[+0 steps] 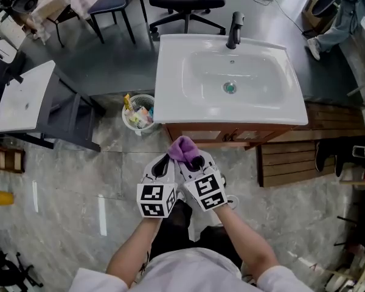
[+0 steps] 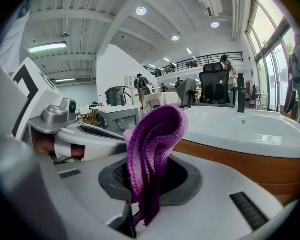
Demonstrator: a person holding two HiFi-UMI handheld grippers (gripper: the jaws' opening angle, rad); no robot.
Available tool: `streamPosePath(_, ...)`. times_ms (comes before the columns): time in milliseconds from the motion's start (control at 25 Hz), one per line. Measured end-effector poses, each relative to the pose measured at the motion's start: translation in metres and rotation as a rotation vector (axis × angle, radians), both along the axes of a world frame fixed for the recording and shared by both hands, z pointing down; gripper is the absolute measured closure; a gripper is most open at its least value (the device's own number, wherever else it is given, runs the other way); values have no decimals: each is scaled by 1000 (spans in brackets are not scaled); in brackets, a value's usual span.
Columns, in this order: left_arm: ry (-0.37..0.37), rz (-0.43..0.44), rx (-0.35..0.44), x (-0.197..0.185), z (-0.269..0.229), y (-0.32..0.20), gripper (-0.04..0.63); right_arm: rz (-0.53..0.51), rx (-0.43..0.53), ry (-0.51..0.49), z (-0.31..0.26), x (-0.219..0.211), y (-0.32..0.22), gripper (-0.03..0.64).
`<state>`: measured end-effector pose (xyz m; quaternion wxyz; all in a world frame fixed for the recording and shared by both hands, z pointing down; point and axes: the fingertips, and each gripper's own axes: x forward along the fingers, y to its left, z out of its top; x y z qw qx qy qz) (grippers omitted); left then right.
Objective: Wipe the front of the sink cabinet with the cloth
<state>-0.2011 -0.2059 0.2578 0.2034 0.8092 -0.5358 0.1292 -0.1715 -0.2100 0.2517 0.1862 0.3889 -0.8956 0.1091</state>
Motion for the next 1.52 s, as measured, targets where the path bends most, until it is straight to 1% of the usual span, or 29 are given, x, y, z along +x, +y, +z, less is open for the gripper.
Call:
streamPosePath(200,3,-79,22,-15,40,-9,589,-9,35,-39,38,-8,-18,540)
streamPosePath(360,-1,-107,70,-20,68,-16,589,-56,73,-52,69,-18,-32,540)
streamPosePath(560,13,-143,125,-28,96,-21,589,-91,133,-103,103,-30,-46,540)
streamPosePath(640,24,-152,149,-31,108,-22,589,-111,166,-99,117,-36,-51,540)
streamPosePath(800,75,-177,192,-37,137,-25,589,-160,261,-88,135,-48,-60,540)
streamPosePath(920,68,-188,225,-34,155,-27,589,-180,316,-108,146,-49,-60,540)
streamPosePath(1120,32,-194,288,-27,168,-26,589,-203,385,-147,157,-47,-53,540)
streamPosePath(1280,30,-201,330,-22,167,-25,589,-192,444,-170,150,-37,-59,540)
streamPosePath(1400,16,-198,342,-16,168,-23,589,-181,461,-171,144,-28,-65,540)
streamPosePath(1520,29,-193,362,-7,164,-23,589,-175,459,-179,140,-16,-67,540)
